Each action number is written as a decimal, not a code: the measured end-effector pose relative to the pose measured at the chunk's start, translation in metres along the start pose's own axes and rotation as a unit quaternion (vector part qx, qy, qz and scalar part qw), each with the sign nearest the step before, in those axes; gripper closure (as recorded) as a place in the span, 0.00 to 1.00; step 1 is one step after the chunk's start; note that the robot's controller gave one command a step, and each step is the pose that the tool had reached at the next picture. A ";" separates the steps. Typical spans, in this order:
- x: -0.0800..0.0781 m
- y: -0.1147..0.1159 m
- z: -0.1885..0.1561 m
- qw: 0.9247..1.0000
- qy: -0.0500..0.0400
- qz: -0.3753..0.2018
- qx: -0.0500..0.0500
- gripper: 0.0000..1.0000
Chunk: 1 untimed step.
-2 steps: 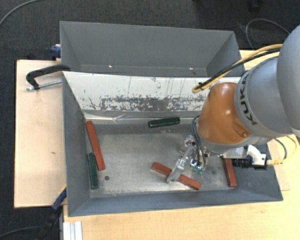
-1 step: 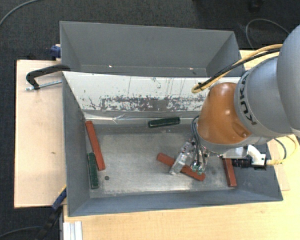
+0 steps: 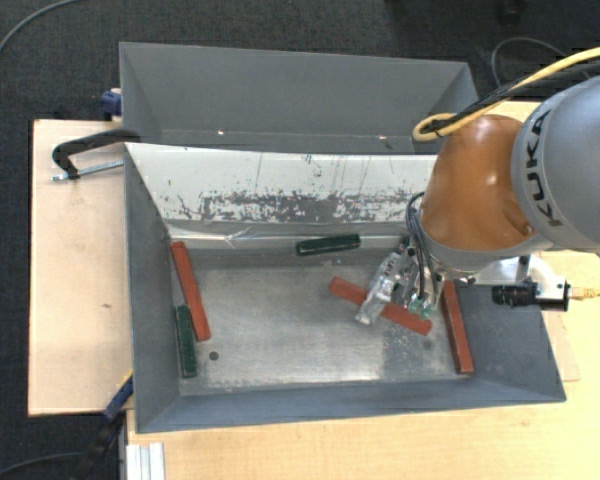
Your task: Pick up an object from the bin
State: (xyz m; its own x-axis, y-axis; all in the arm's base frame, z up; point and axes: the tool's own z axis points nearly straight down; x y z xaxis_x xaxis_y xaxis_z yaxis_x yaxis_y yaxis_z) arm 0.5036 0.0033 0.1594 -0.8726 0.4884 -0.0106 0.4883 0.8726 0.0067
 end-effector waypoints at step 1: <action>-0.002 0.002 -0.027 1.000 0.002 -0.001 0.001 1.00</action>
Offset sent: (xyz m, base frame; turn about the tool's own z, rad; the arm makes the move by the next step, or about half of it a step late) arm 0.0001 -0.0001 0.0242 0.0000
